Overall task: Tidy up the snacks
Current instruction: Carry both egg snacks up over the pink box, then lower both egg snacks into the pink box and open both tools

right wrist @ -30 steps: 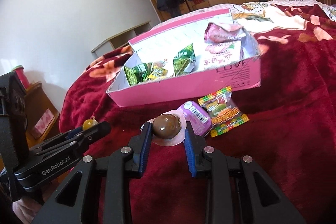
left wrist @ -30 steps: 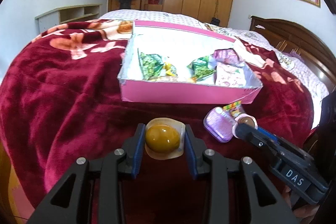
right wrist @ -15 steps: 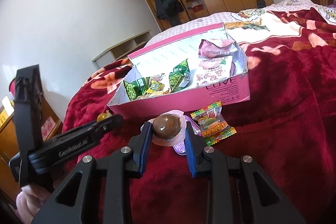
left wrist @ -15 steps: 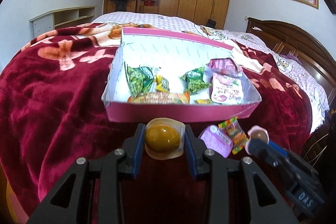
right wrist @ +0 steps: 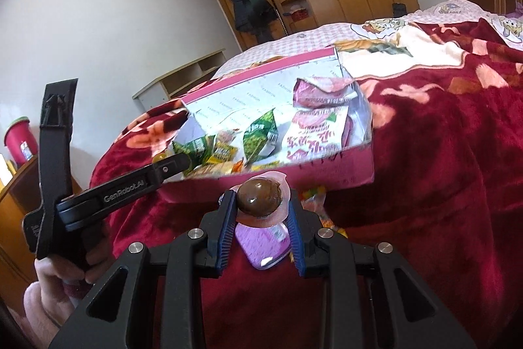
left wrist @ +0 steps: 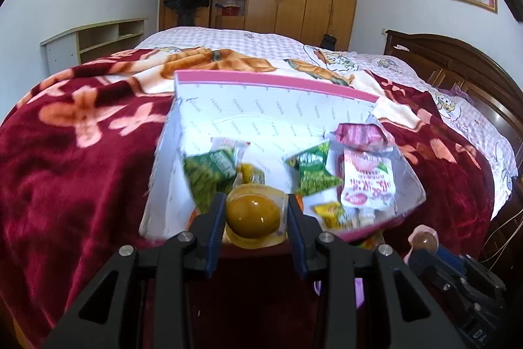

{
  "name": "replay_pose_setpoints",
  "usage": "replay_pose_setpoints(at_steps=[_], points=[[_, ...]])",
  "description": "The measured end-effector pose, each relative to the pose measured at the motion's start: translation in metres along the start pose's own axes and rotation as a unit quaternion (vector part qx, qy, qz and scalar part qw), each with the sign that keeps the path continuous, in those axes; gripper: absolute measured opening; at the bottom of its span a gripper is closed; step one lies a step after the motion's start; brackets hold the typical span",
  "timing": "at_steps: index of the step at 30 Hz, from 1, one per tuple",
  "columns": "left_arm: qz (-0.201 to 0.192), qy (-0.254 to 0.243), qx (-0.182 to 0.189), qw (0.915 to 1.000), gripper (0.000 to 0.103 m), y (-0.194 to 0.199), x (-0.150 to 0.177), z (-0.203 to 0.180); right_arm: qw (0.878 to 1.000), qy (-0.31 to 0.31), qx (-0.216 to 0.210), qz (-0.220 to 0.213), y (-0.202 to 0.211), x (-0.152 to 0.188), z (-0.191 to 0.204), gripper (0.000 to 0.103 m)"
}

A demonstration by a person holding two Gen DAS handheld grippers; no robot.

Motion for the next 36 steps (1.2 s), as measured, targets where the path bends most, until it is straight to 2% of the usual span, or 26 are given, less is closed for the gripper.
replay_pose_setpoints(at_steps=[13, 18, 21, 23, 30, 32, 36], points=[[-0.002, -0.009, -0.026, 0.9996, 0.039, -0.041, -0.011, 0.0, 0.999, 0.016, 0.032, -0.009, -0.031, -0.035, -0.015, 0.031], [0.017, 0.005, -0.03, 0.9994, 0.043, -0.053, -0.002, 0.007, 0.999, 0.012, 0.051, 0.0, -0.046, -0.032, -0.024, 0.031], [0.009, -0.008, -0.042, 0.9991, 0.044, -0.053, 0.001, 0.005, 0.998, 0.002, 0.055, 0.008, -0.054, -0.028, -0.03, 0.031], [0.006, -0.008, -0.04, 0.9991, 0.048, -0.053, 0.002, 0.004, 0.998, 0.004, 0.06, 0.005, -0.055, -0.028, -0.031, 0.031], [0.002, -0.014, -0.05, 0.9986, 0.054, -0.054, 0.004, 0.003, 0.998, 0.009, 0.066, -0.002, -0.057, -0.024, -0.03, 0.034], [0.004, -0.012, -0.051, 0.9986, 0.055, -0.054, 0.004, 0.004, 0.998, 0.008, 0.062, -0.004, -0.057, -0.024, -0.03, 0.035], [0.004, -0.012, -0.056, 0.9983, 0.057, -0.053, 0.003, 0.004, 0.998, 0.012, 0.055, -0.009, -0.055, -0.025, -0.025, 0.045]])
Point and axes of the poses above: each gripper's, at about its wrist camera, not at the fingertips, and y roughly against the way its jaws point, z to its left, x to its underside, the point moved 4 cm from there along -y, roughly the way its jaws point, and after that the axes turned 14 degrees about y, right-handed, at the moved point
